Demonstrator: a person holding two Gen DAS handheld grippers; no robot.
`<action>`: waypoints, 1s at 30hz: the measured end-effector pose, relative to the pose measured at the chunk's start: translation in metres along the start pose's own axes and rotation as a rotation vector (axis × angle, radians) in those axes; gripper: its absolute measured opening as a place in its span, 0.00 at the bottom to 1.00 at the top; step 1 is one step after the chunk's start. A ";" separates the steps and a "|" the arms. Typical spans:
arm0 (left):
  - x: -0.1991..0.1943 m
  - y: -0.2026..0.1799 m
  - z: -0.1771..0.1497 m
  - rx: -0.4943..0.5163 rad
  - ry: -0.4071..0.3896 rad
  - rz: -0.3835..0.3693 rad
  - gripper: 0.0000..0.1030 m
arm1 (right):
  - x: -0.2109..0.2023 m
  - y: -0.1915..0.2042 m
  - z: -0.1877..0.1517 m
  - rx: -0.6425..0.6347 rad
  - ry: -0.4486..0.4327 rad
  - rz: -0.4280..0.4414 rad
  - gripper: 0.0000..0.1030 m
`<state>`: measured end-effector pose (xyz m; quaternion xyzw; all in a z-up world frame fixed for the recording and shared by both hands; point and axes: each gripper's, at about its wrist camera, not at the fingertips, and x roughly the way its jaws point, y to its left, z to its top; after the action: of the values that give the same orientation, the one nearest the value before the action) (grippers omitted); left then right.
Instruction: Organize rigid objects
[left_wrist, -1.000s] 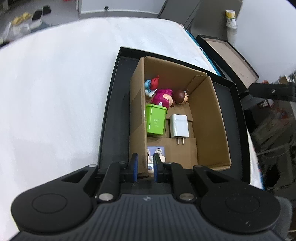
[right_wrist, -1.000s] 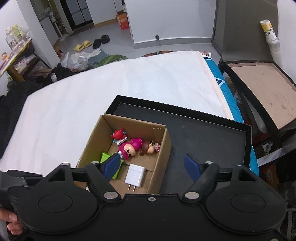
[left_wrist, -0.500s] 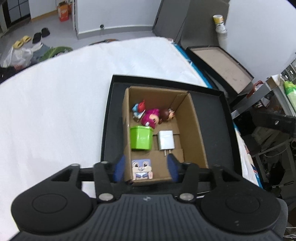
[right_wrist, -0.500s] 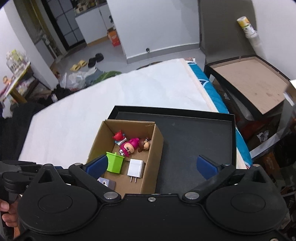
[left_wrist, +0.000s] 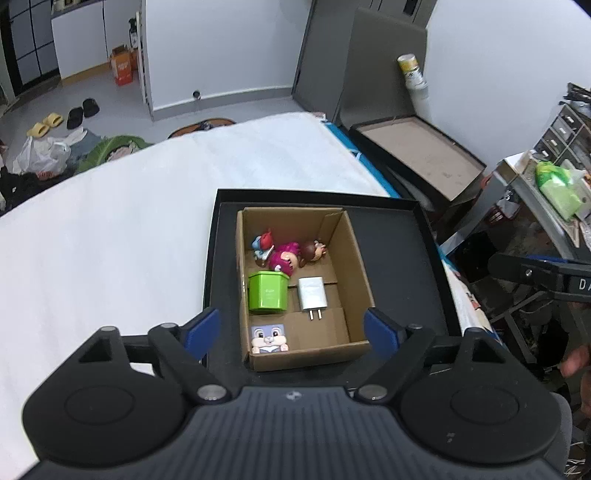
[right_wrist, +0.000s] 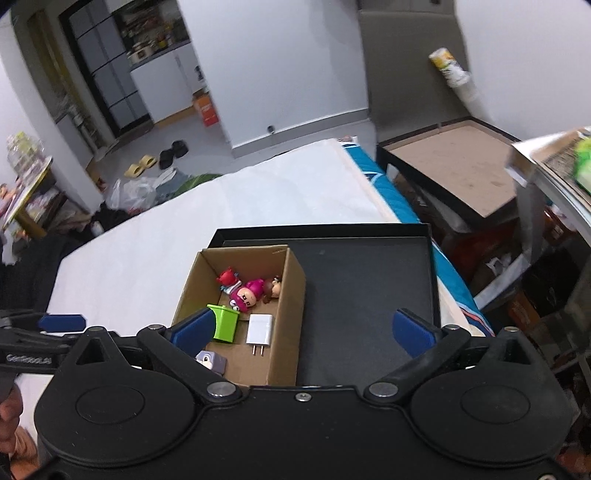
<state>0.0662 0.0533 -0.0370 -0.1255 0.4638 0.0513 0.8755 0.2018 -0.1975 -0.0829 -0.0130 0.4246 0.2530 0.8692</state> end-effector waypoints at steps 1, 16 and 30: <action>-0.004 -0.002 -0.001 0.002 -0.008 -0.001 0.84 | -0.003 -0.002 -0.002 0.014 -0.006 0.010 1.00; -0.058 -0.026 -0.036 0.033 -0.132 -0.001 0.94 | -0.062 0.010 -0.034 0.013 -0.120 -0.060 1.00; -0.101 -0.034 -0.059 0.054 -0.204 0.000 0.94 | -0.098 0.018 -0.059 0.082 -0.205 -0.073 1.00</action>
<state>-0.0307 0.0072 0.0209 -0.0961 0.3735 0.0513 0.9212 0.1004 -0.2379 -0.0437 0.0329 0.3429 0.2037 0.9164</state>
